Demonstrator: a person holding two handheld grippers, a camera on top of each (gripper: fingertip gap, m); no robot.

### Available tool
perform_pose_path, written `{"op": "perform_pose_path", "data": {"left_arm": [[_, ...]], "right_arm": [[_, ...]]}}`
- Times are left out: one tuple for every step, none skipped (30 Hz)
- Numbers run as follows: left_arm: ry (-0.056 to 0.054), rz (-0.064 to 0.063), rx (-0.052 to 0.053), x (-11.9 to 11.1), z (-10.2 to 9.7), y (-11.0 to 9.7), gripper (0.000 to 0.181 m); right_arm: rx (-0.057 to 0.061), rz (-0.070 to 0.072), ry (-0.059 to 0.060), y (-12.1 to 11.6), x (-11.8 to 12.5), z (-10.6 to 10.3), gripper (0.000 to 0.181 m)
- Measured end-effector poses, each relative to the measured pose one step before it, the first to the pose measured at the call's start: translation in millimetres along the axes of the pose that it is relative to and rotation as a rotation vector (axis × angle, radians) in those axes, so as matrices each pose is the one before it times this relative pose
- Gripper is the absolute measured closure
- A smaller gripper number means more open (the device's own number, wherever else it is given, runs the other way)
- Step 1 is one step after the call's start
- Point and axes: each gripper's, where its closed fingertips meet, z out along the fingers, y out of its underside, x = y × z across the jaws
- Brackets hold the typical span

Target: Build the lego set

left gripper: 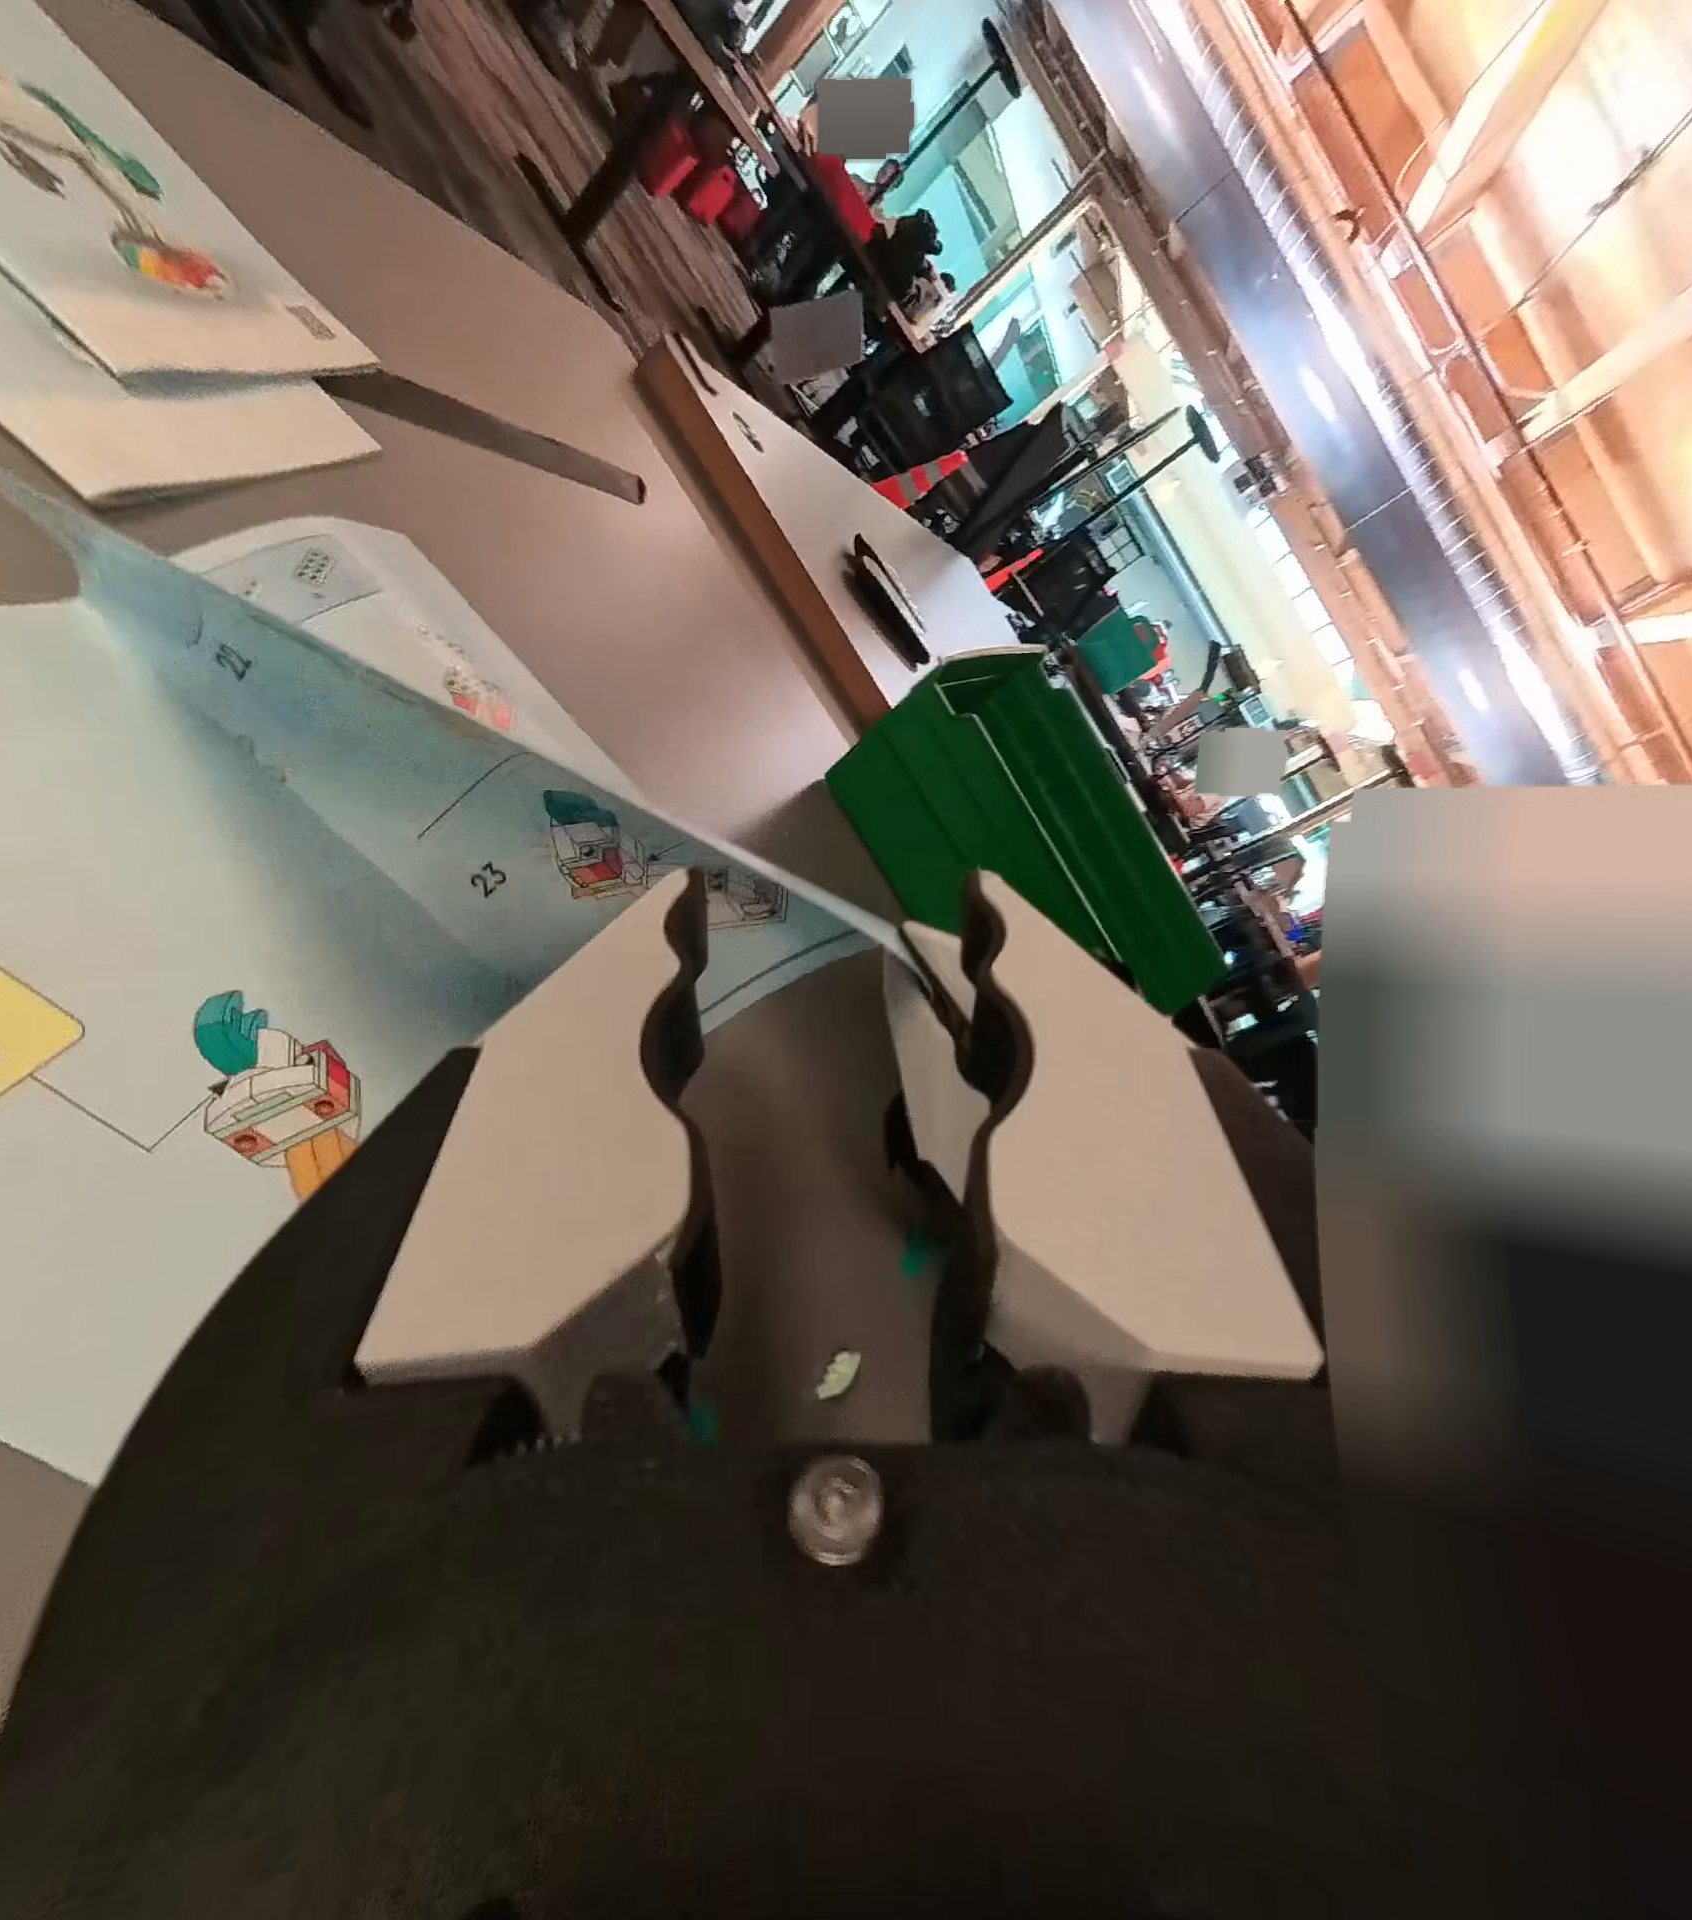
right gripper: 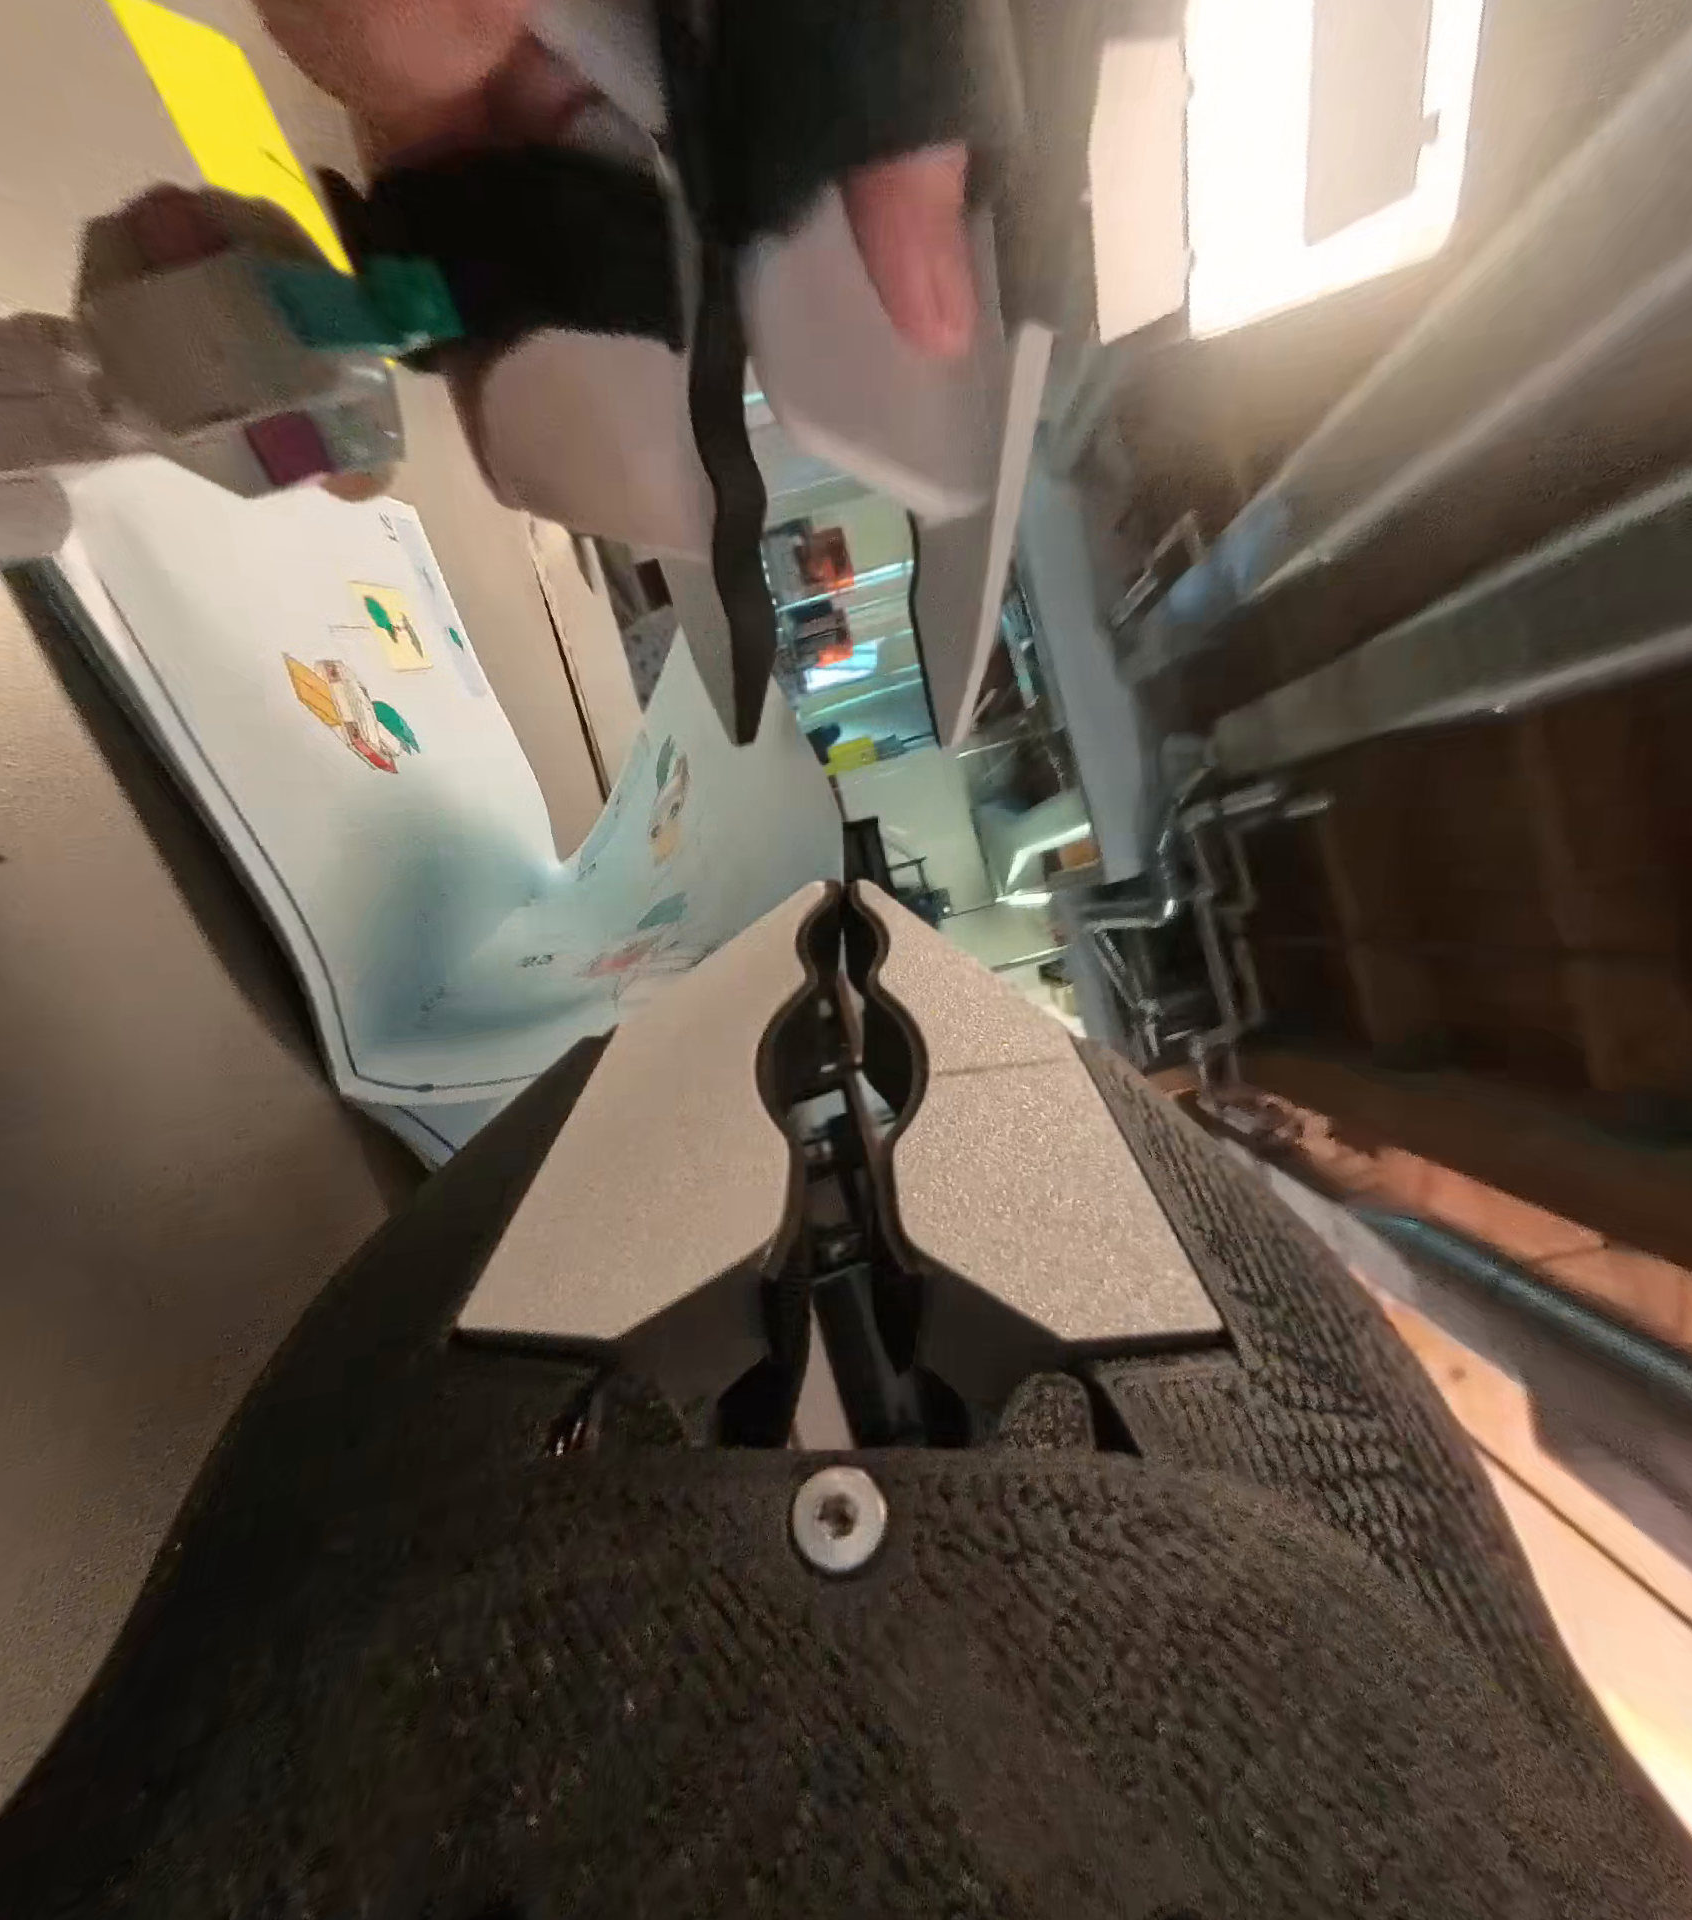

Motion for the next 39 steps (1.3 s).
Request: {"op": "perform_pose_path", "data": {"left_arm": [[0.0046,-0.0117,-0.0008,-0.56,-0.44,0.06,0.135],[0.0028,-0.0068,-0.0038,-0.28,-0.36,0.54,0.14],[0.0042,-0.0025,-0.002,0.21,-0.5,0.12,0.145],[0.0048,-0.0004,0.0017,0.49,-0.62,-0.39,0.15],[0.0049,0.001,0.0001,0.3,-0.37,-0.52,0.155],[0.0057,0.0026,-0.0038,0.26,-0.04,-0.13,0.161],[0.0001,0.0026,-0.0043,-0.9,0.18,-0.26,0.167],[-0.0049,0.0021,-0.0052,-1.53,0.22,0.05,0.169],[-0.0009,0.0003,-0.005,-0.83,0.44,0.16,0.17],[0.0018,-0.0005,-0.0034,-0.28,0.35,0.14,0.172],[-0.0016,0.0023,-0.0012,-0.77,0.43,0.23,0.179],[-0.0027,0.0061,0.0004,-0.57,0.25,0.18,0.18],[-0.0006,0.0071,0.0016,-0.04,0.26,-0.05,0.181],[0.0051,0.0118,0.005,1.09,0.29,-0.64,0.181],[0.0005,0.0082,0.008,0.72,0.23,-1.33,0.181],[-0.0013,0.0093,0.006,0.41,0.46,-1.08,0.181],[0.0016,0.0067,0.0044,0.69,0.81,-1.14,0.181],[0.0056,0.0029,0.0025,0.94,1.1,-0.84,0.181],[0.0096,-0.0003,0.0016,1.24,1.35,-0.69,0.181],[0.012,-0.0022,0.0014,1.42,1.5,-0.39,0.181],[0.0149,-0.0041,0.0001,1.69,1.73,-0.09,0.181],[0.0189,-0.0034,-0.0009,2.33,1.8,0.24,0.181],[0.0169,-0.0024,-0.0018,2.14,1.84,0.42,0.181],[0.0127,-0.0019,-0.0046,1.6,1.92,0.77,0.181],[0.0117,0.0014,-0.0027,1.7,1.78,0.49,0.181],[0.0096,0.0007,0.0,1.63,1.53,0.04,0.181],[0.0071,-0.0026,-0.004,1.64,1.24,0.47,0.18],[0.0052,0.0025,-0.0017,1.81,1.05,0.16,0.179],[0.0071,0.0081,0.0032,2.41,0.63,-0.73,0.179],[0.0103,0.0066,0.0038,3.04,0.33,-0.88,0.179],[0.0046,0.0075,0.002,2.33,0.43,-0.63,0.177],[-0.0052,0.0103,-0.0029,0.66,0.46,0.08,0.176],[-0.0122,0.0099,-0.0088,-0.51,0.49,1.25,0.174],[-0.0122,0.0084,-0.0119,-0.63,0.81,1.98,0.171],[-0.0049,0.0094,-0.0098,0.56,1.04,2.05,0.167],[-0.0021,0.0039,-0.0092,1.08,1.23,2.21,0.164],[0.0055,0.0031,-0.0066,2.38,1.61,2.0,0.16],[0.0067,0.0044,-0.003,2.57,1.73,1.33,0.156],[-0.0047,0.0098,0.0001,1.13,1.84,0.84,0.153]], "right_arm": [[0.0077,-0.0187,0.004,-2.98,-0.49,-0.06,0.181],[0.0034,-0.0104,0.0041,-1.31,0.3,0.2,0.181],[0.0024,-0.0078,0.0059,-0.4,0.77,0.0,0.181],[0.0019,-0.0061,0.0023,0.11,0.23,-0.05,0.181],[0.0017,-0.0043,-0.001,0.21,-0.52,-0.18,0.181],[0.0019,-0.0054,-0.0003,-0.12,-0.5,-0.22,0.181],[0.0025,-0.0089,-0.0007,-0.57,-0.52,-0.04,0.181],[0.0024,-0.0085,-0.0003,-0.82,-0.32,-0.01,0.181],[0.0018,-0.0049,0.0011,-0.76,-0.21,0.19,0.181],[0.0019,-0.0011,0.0,-0.8,-0.23,0.17,0.181],[0.002,0.0013,-0.002,-0.7,-0.33,0.08,0.181],[0.0009,0.0015,-0.0029,-0.47,-0.57,0.12,0.181],[0.005,0.0049,0.002,-0.85,0.19,-0.1,0.181],[0.0143,0.0193,0.0016,-1.96,0.45,-0.52,0.181],[0.0139,0.0441,-0.0142,-1.76,-0.69,-0.28,0.181],[0.006,0.0673,-0.0205,-0.25,-0.39,0.09,0.178],[0.001,0.0795,-0.0267,1.12,-0.46,0.34,0.172],[-0.0024,0.0858,-0.0297,2.25,-0.3,0.51,0.166],[-0.0048,0.0905,-0.0253,2.97,0.61,0.55,0.16],[-0.0036,0.089,-0.0285,2.84,0.42,0.41,0.157],[-0.0039,0.0847,-0.0218,2.84,1.37,0.25,0.157],[-0.0036,0.0749,-0.0093,2.47,2.92,0.0,0.159],[0.0024,0.0593,0.0005,1.29,3.79,-0.5,0.162],[0.0083,0.0436,0.004,0.1,3.71,-0.92,0.168],[0.0084,0.0327,0.0033,-0.39,3.03,-0.98,0.174],[0.0052,0.0269,-0.0003,-0.24,1.78,-0.68,0.18],[0.0039,0.0246,0.0016,-0.2,1.64,-0.51,0.181],[0.0026,0.0225,0.0014,0.11,1.33,-0.16,0.181],[-0.0017,0.021,0.0004,0.59,1.01,0.08,0.181],[0.0002,0.0213,0.0025,0.64,1.3,0.27,0.181],[0.0027,0.022,0.0019,0.09,1.14,0.11,0.181],[0.0033,0.0219,0.0008,-0.17,1.01,0.03,0.181],[0.0021,0.0197,0.0049,-0.1,1.63,0.01,0.181],[0.0015,0.0145,0.0042,-0.03,1.28,0.01,0.181],[0.0007,0.0083,0.0056,0.06,1.21,-0.05,0.181],[-0.0007,0.0013,0.0109,0.24,1.75,-0.15,0.181],[-0.0017,-0.0036,0.0104,0.32,1.42,-0.11,0.181],[-0.0011,-0.0041,0.0058,0.14,0.61,-0.03,0.181],[-0.0012,-0.0026,0.0055,0.02,0.43,-0.07,0.181]]}}
